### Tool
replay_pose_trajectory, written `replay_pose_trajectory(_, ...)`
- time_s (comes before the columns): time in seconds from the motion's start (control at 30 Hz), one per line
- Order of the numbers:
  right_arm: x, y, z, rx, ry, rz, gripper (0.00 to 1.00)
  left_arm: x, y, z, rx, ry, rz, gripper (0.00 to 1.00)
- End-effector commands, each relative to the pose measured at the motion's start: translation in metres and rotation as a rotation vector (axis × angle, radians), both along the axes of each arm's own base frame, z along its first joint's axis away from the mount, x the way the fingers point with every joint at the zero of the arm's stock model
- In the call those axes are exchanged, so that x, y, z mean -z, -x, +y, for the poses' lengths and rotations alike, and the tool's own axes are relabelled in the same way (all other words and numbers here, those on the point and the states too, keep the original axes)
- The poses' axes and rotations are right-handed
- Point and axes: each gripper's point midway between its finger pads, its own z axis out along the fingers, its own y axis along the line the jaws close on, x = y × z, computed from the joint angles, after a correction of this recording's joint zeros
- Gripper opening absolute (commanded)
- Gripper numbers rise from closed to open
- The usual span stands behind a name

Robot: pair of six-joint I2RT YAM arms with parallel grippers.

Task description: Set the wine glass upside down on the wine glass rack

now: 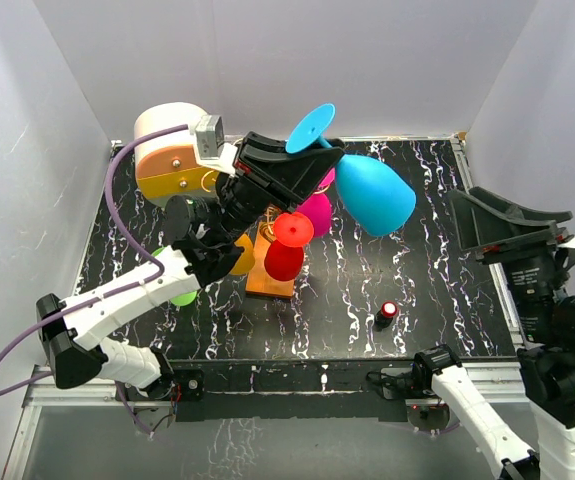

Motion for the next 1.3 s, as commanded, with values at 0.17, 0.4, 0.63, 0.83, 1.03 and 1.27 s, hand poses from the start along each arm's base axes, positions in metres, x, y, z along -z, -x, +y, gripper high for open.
replay_pose_trajectory(0.17, -0.040, 0.005, 0.013, -0.057, 0.091, -0.004, 0.77, 0.026, 0.024, -0.023, -0.003, -0.221, -0.243, 0.00)
replay_pose_trajectory(0.4, -0.065, 0.028, 0.055, -0.310, 0.203, -0.093, 0.77, 0.042, 0.034, -0.038, -0.026, -0.351, -0.454, 0.00)
replay_pose_trajectory(0.63, -0.060, 0.027, 0.079, -0.472, 0.216, -0.031, 0.79, 0.049, 0.045, -0.041, -0.021, -0.422, -0.610, 0.00)
replay_pose_trajectory(0.83, -0.048, 0.016, 0.094, -0.586, 0.143, 0.079, 0.75, 0.066, 0.039, -0.046, -0.066, -0.501, -0.680, 0.00)
replay_pose_trajectory(1.03, -0.036, 0.005, 0.100, -0.614, 0.097, 0.175, 0.70, 0.080, 0.033, -0.050, -0.106, -0.557, -0.749, 0.00)
replay_pose_trajectory(1.27, -0.015, -0.012, 0.098, -0.578, 0.053, 0.328, 0.54, 0.085, 0.030, -0.051, -0.138, -0.577, -0.797, 0.00)
